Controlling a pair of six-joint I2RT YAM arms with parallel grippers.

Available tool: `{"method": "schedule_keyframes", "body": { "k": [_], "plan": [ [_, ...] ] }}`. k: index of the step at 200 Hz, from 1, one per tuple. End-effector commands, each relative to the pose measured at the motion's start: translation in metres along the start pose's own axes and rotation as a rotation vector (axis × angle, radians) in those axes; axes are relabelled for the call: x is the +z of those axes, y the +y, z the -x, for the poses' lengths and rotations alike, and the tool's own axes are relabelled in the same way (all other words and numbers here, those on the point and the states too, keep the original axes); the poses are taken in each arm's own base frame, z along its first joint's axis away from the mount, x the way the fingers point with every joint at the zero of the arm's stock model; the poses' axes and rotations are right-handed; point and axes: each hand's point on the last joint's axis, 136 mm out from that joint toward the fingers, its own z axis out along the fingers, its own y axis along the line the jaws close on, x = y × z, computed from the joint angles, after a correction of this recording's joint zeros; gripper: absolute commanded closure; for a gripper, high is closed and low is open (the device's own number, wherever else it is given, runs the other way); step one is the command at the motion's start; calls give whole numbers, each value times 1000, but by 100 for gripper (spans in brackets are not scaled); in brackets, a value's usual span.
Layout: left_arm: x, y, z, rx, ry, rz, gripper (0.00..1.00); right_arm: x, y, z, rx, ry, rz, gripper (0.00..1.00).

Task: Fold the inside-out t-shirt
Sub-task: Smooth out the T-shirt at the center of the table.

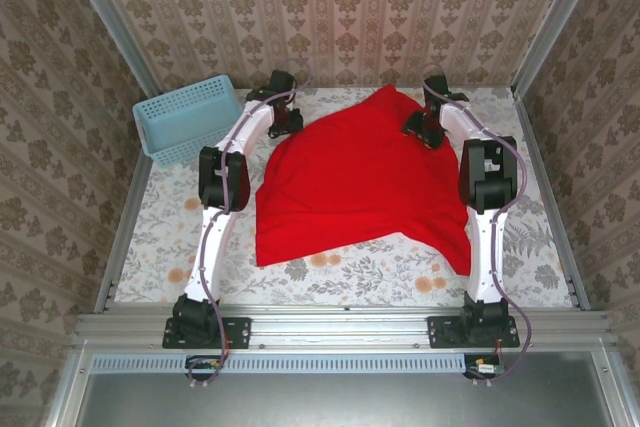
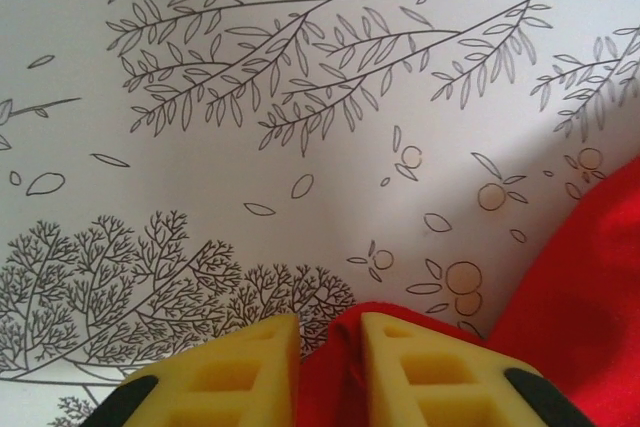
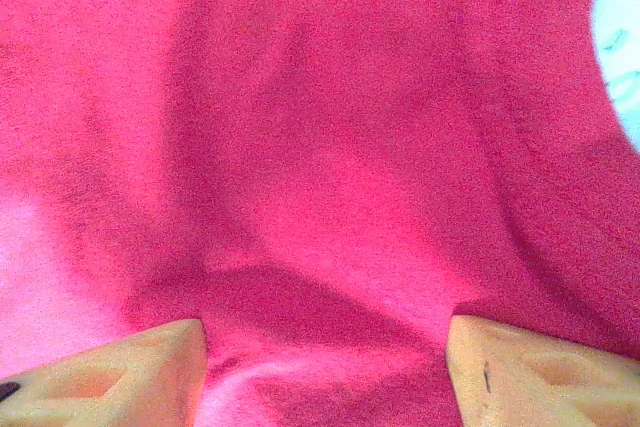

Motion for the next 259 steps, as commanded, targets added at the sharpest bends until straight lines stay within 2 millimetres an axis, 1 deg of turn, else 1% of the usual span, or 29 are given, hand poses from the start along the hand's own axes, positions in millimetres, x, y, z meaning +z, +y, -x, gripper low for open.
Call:
{"method": "schedule_keyframes", "body": {
  "k": [1, 11, 27, 40, 51, 63, 77, 83, 85, 89, 101, 112, 133, 154, 161, 183, 193, 205, 212, 225, 234, 242, 259],
  "plan": [
    [7, 3, 2, -20, 9, -21, 82, 4, -24, -16, 73, 49, -53, 37],
    [8, 5, 2, -27, 9, -19, 85, 5, -30, -19, 91, 51, -60, 39],
    [10, 6, 3, -38, 9, -29, 93, 4, -43, -23, 129, 50, -75, 43],
    [5, 10, 7, -53, -2, -22, 100, 1, -58, -27, 177, 47, -89, 48],
    [-3, 15, 13, -72, -16, -10, 100, -1, -74, -32, 228, 44, -103, 52],
    [-19, 22, 22, -97, -46, 6, 100, -3, -93, -38, 289, 46, -114, 57],
    [-47, 30, 40, -123, -114, 17, 100, -8, -114, -45, 353, 38, -122, 61],
    [-59, 34, 47, -136, -141, 19, 100, -10, -124, -52, 378, 47, -137, 62],
    [-63, 35, 49, -142, -152, 17, 100, -11, -125, -48, 386, 29, -128, 63],
    [-71, 38, 54, -153, -171, 14, 100, -12, -128, -48, 397, 26, -111, 64],
    [-94, 46, 65, -187, -222, 2, 100, -17, -134, -54, 443, 25, -87, 67],
    [-110, 52, 71, -211, -252, -14, 100, -22, -141, -58, 462, 12, -94, 70],
    [-136, 64, 78, -249, -290, -34, 100, -33, -150, -64, 481, -21, -123, 72],
    [-154, 75, 79, -282, -334, -61, 100, -39, -157, -70, 501, -35, -141, 73],
    [-159, 79, 79, -295, -342, -72, 100, -41, -159, -71, 507, -39, -141, 74],
    [-172, 81, 80, -325, -377, -144, 100, -45, -163, -74, 514, -53, -150, 75],
    [-176, 78, 80, -325, -390, -179, 100, -46, -162, -74, 507, -52, -146, 76],
    [-178, 68, 82, -304, -385, -217, 100, -45, -159, -74, 492, -50, -133, 76],
    [-175, 63, 81, -292, -372, -227, 100, -45, -154, -73, 474, -54, -113, 75],
    [-166, 54, 78, -265, -340, -236, 100, -48, -137, -66, 407, -54, -74, 70],
    [-156, 47, 75, -244, -312, -242, 100, -53, -125, -62, 348, -62, -67, 64],
    [-147, 43, 71, -232, -278, -239, 100, -61, -113, -55, 286, -80, -63, 57],
    [-130, 36, 62, -211, -225, -227, 100, -82, -89, -39, 157, -154, -88, 47]
  ]
}}
